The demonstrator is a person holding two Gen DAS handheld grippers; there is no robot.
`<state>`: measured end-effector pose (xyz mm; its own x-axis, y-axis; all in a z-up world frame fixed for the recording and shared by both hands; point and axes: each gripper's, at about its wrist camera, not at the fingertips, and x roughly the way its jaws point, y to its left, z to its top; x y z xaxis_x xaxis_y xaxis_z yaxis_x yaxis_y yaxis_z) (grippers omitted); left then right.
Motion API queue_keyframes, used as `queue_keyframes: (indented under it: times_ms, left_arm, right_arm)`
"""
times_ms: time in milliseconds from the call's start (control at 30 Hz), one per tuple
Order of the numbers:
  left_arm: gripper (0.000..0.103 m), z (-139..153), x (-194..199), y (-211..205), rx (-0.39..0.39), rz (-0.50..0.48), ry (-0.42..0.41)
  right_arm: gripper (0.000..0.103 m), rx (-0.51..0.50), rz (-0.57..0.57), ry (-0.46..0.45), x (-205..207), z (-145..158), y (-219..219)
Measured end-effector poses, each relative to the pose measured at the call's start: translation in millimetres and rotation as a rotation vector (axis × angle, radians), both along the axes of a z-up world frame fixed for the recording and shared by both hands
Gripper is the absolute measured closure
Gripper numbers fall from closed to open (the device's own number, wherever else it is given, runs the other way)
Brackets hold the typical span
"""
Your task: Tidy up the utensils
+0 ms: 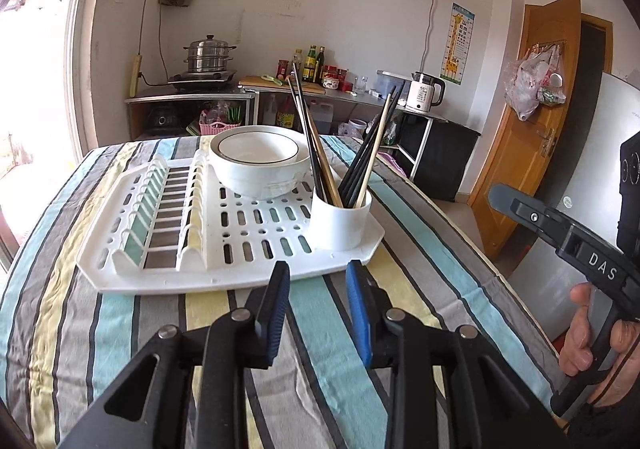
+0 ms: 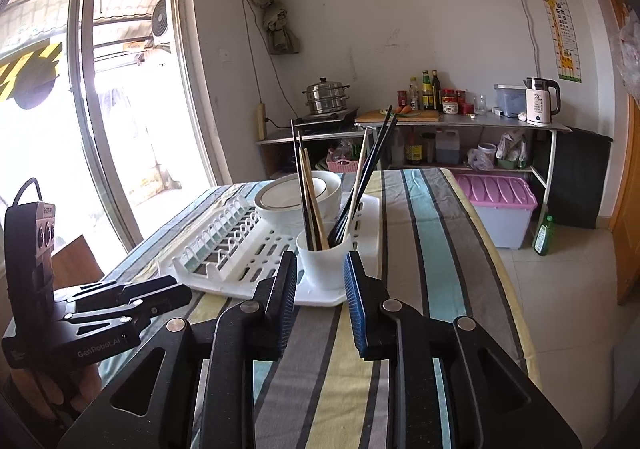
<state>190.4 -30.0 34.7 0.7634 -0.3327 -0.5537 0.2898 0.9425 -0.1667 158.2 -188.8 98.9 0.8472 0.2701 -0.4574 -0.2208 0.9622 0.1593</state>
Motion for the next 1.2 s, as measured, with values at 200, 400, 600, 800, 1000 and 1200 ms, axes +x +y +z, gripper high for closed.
queue_keyframes:
  times_ms: [200,400,600,800,1000,1200]
  left_arm:
    - [0.072,-10.4,-42.9,12.9,-0.002,0.081,0.001]
    - [0.072,-15.8,-81.2,15.8,0.040,0.129,-0.028]
    - [0.072,-23.8,-109.9,15.6,0.081,0.156,-0.050]
    - [0.072,-30.0,-123.5,11.1,0.101,0.155,-0.051]
    - [0.072,-31.6,-126.3,9.4,0.107,0.156,-0.061]
    - [0.072,-33.6,-128.3,5.8,0.121,0.151,-0.061]
  right_arm:
    - [0.078,-0.027,0.006,0.022,-42.9,-15.2,10.4]
    - [0.078,-0.065,0.010,0.023,-78.5,-26.1,24.0]
    - [0.078,-0.081,0.004,0.011,-106.9,-32.1,32.9]
    - [0.078,-0.083,-0.006,0.025,-120.1,-38.9,35.6]
    - [0.078,-0.084,-0.014,0.032,-122.2,-40.7,33.9]
    - [0.077,-0.085,-0.016,0.027,-124.1,-41.2,34.6]
